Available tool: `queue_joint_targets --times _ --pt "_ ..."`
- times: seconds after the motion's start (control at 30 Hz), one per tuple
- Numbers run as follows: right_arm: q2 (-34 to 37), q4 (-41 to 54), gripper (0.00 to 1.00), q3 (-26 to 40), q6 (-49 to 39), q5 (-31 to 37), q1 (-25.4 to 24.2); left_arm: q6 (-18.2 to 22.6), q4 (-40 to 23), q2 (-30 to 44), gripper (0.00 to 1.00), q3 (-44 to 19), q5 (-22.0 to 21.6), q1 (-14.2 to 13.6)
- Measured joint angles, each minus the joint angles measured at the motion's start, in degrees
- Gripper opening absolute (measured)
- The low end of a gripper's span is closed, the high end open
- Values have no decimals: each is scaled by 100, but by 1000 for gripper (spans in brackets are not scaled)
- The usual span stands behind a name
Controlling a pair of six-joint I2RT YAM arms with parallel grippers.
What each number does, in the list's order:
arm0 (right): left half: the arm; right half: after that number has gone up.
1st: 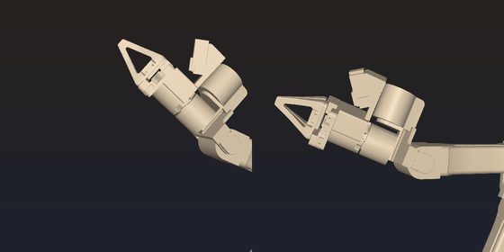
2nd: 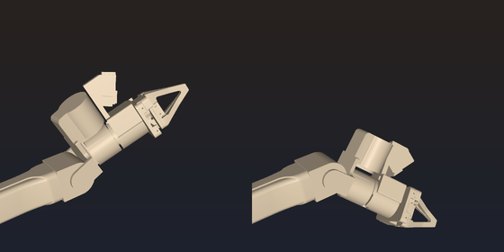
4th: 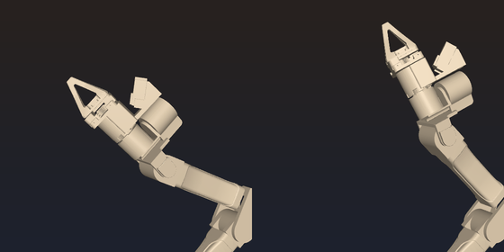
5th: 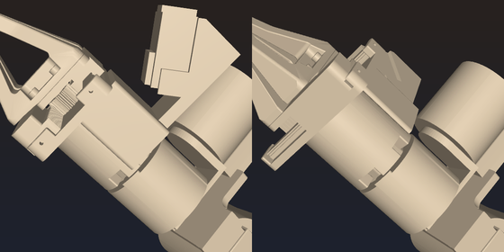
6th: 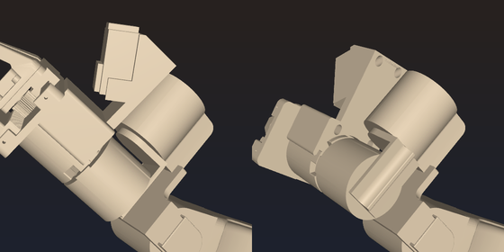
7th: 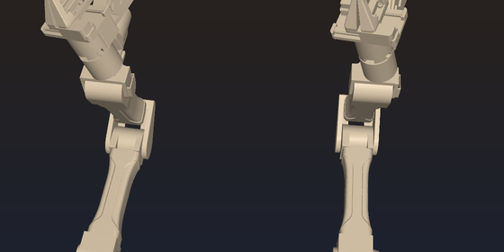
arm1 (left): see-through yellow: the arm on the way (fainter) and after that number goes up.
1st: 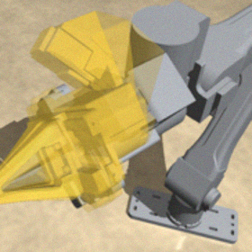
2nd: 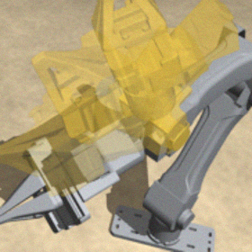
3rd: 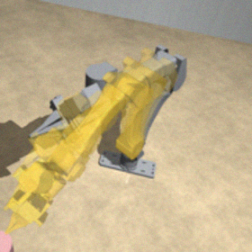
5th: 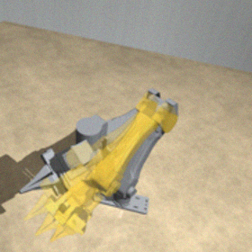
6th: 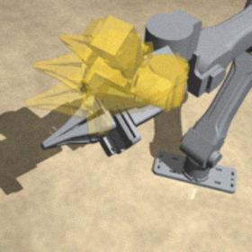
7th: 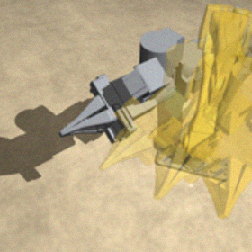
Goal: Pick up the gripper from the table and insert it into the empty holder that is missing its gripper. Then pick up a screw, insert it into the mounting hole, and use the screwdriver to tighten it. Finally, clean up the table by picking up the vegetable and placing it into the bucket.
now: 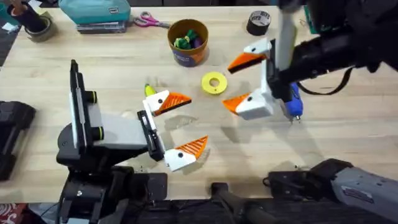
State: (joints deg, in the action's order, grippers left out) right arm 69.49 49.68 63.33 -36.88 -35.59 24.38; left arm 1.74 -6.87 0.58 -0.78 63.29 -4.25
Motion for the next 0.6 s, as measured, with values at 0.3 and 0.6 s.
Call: queue_joint_targets --times 0.3,0.6 --pt "37 12 997 -225 -752 -761 -463 0 0 0 985 0 0 0" --pt "37 3 997 -225 -944 -890 -463 0 0 0 985 0 0 0"
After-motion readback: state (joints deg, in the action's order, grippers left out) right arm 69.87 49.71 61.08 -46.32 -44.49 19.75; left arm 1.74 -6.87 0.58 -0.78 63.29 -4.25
